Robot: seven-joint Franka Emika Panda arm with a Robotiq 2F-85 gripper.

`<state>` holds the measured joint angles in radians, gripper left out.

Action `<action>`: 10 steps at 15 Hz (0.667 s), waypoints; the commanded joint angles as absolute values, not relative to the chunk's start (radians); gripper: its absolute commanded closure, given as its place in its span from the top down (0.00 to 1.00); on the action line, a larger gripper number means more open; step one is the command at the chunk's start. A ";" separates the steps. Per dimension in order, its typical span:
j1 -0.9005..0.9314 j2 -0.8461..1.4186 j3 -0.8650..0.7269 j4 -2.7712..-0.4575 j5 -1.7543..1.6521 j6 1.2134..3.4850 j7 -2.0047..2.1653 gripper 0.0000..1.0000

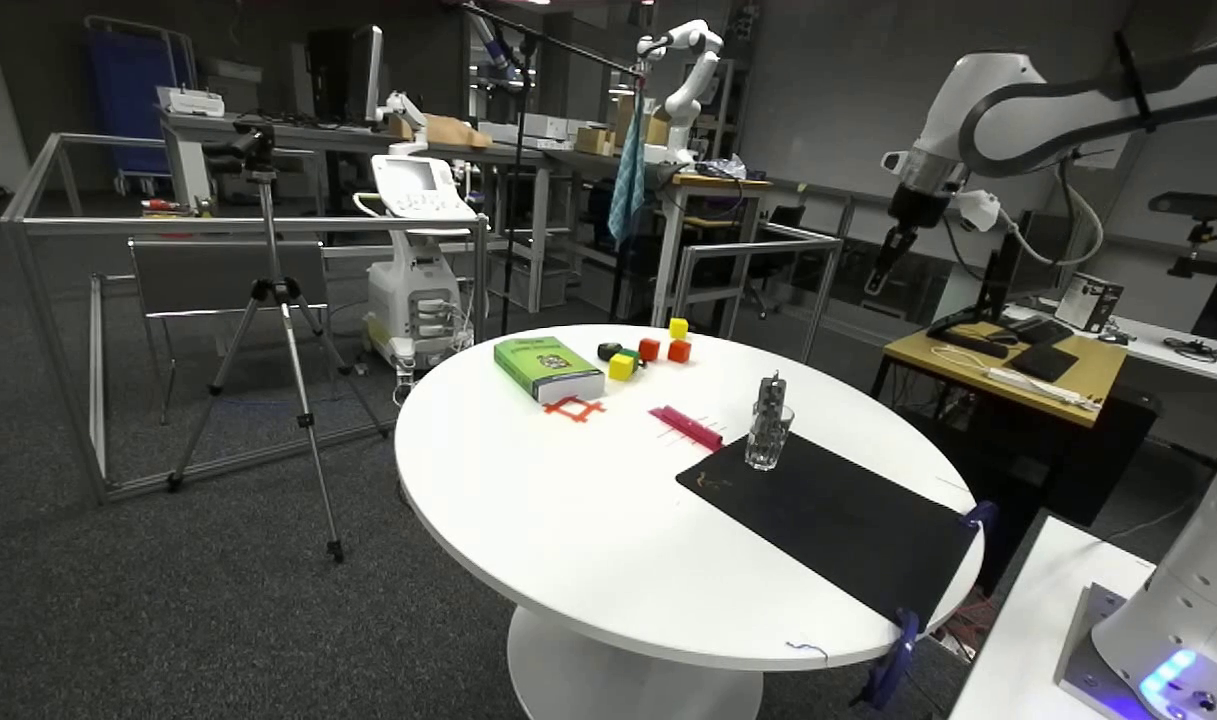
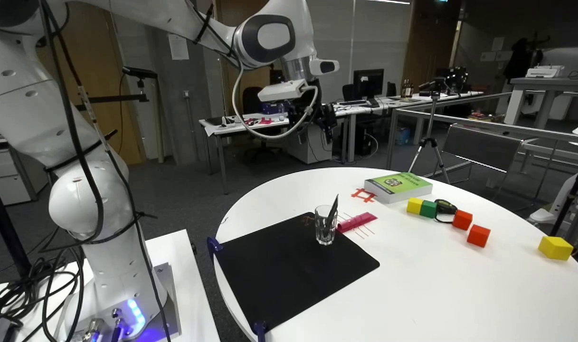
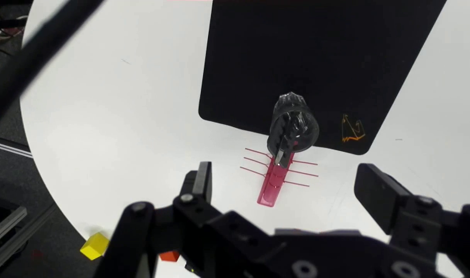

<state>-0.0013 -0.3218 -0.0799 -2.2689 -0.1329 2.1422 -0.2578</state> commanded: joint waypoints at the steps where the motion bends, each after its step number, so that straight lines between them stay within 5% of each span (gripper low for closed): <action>1: -0.007 -0.289 -0.067 -2.258 -0.148 2.120 -0.249 1.00; 5: -0.008 -0.221 -0.058 -2.222 -0.160 2.089 -0.243 1.00; 10: 0.014 -0.174 -0.074 -2.260 0.047 2.336 -0.240 1.00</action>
<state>-0.0004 -0.2155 -0.0638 -2.2526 -0.0699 2.1990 -0.2408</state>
